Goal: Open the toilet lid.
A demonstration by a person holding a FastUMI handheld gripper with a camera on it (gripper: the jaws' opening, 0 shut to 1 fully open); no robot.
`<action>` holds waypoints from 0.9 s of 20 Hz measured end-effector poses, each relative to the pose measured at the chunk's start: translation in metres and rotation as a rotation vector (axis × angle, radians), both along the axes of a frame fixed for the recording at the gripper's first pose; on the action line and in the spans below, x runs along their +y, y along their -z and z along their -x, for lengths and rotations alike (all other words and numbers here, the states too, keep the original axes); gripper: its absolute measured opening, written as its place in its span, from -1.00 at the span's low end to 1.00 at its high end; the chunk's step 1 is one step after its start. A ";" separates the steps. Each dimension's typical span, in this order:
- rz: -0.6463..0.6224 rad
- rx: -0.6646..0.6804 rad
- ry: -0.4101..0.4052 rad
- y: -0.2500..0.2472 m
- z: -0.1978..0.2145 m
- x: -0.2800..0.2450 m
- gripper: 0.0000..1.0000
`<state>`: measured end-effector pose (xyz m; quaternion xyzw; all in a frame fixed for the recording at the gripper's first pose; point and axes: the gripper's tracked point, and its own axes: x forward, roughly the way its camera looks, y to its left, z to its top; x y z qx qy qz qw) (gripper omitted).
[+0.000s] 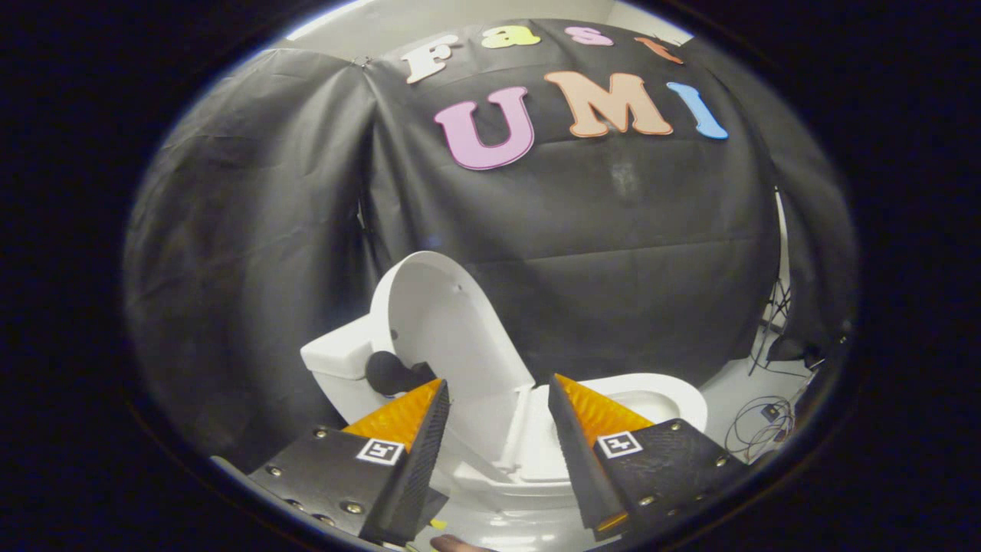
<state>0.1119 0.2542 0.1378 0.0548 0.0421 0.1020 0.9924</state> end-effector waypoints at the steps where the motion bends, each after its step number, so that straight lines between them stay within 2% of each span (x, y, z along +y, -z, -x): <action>1: 0.009 0.000 0.006 -0.001 0.002 -0.007 0.66; 3: 0.033 0.000 0.044 -0.002 0.003 -0.031 0.83; 8: 0.041 0.024 0.110 -0.004 0.010 -0.082 0.87; 14: 0.077 -0.015 0.175 -0.026 0.027 -0.133 0.90; 18: 0.110 -0.072 0.169 -0.042 0.041 -0.155 0.92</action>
